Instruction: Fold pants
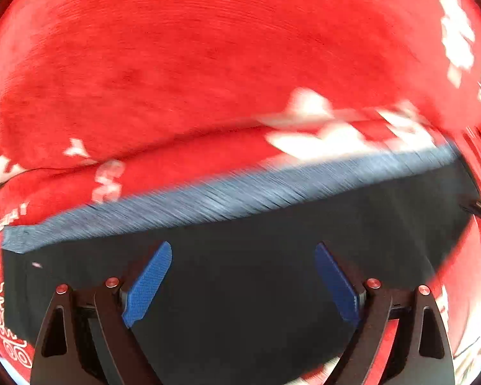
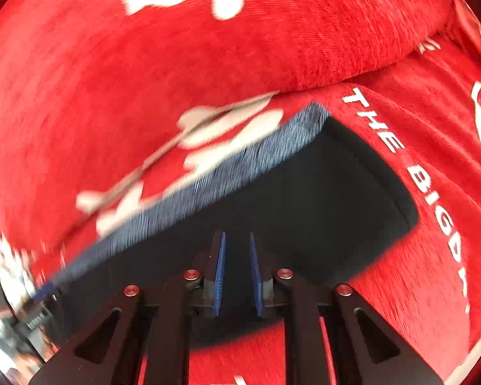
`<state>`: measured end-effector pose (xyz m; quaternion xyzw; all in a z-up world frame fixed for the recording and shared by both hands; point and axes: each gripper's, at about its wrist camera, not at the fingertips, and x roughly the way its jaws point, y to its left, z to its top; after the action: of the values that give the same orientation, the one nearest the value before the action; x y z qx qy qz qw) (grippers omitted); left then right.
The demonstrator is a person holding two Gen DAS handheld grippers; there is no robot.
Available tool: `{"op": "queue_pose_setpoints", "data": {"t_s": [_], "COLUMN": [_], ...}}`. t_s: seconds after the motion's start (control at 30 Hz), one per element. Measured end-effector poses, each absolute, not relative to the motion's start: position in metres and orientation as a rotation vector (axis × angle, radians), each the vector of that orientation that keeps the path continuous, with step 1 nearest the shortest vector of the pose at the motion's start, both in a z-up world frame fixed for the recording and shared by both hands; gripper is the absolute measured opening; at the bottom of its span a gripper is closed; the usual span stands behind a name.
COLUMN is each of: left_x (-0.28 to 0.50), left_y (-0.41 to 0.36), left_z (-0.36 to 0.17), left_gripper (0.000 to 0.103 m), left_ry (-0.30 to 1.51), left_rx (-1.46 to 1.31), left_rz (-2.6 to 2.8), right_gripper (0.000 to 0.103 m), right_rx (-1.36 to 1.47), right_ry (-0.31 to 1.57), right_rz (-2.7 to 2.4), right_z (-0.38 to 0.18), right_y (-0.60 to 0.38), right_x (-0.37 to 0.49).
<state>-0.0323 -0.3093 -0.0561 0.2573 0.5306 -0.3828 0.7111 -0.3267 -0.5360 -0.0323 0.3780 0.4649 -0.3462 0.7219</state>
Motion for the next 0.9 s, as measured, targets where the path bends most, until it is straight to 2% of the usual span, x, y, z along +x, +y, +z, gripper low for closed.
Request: {"op": "queue_pose_setpoints", "data": {"t_s": [0.1, 0.13, 0.3, 0.37, 0.63, 0.9], "left_x": [-0.075, -0.081, -0.075, -0.076, -0.086, -0.111], "left_y": [-0.309, -0.303, -0.3, -0.305, -0.314, -0.361], "left_z": [-0.084, -0.087, -0.085, -0.082, -0.069, -0.059], "left_gripper": [0.093, 0.093, 0.094, 0.094, 0.094, 0.094], "left_ry": [1.227, 1.195, 1.223, 1.23, 1.279, 1.246], "left_rx": [0.691, 0.671, 0.646, 0.679, 0.69, 0.652], "left_rz": [-0.892, -0.884, -0.874, -0.86, -0.768, -0.779], "right_gripper": [0.017, 0.017, 0.017, 0.021, 0.026, 0.029], "right_rx": [0.816, 0.783, 0.795, 0.826, 0.988, 1.258], "right_ry": [1.11, 1.082, 1.104, 1.125, 1.05, 0.803], "right_rz": [-0.737, -0.732, -0.766, -0.823, -0.891, -0.844], "right_z": [-0.052, -0.053, -0.051, -0.047, -0.031, -0.051], "right_y": [-0.516, -0.511, -0.513, -0.517, -0.541, -0.61], "right_x": [-0.327, -0.332, -0.349, -0.365, -0.428, -0.441]}}
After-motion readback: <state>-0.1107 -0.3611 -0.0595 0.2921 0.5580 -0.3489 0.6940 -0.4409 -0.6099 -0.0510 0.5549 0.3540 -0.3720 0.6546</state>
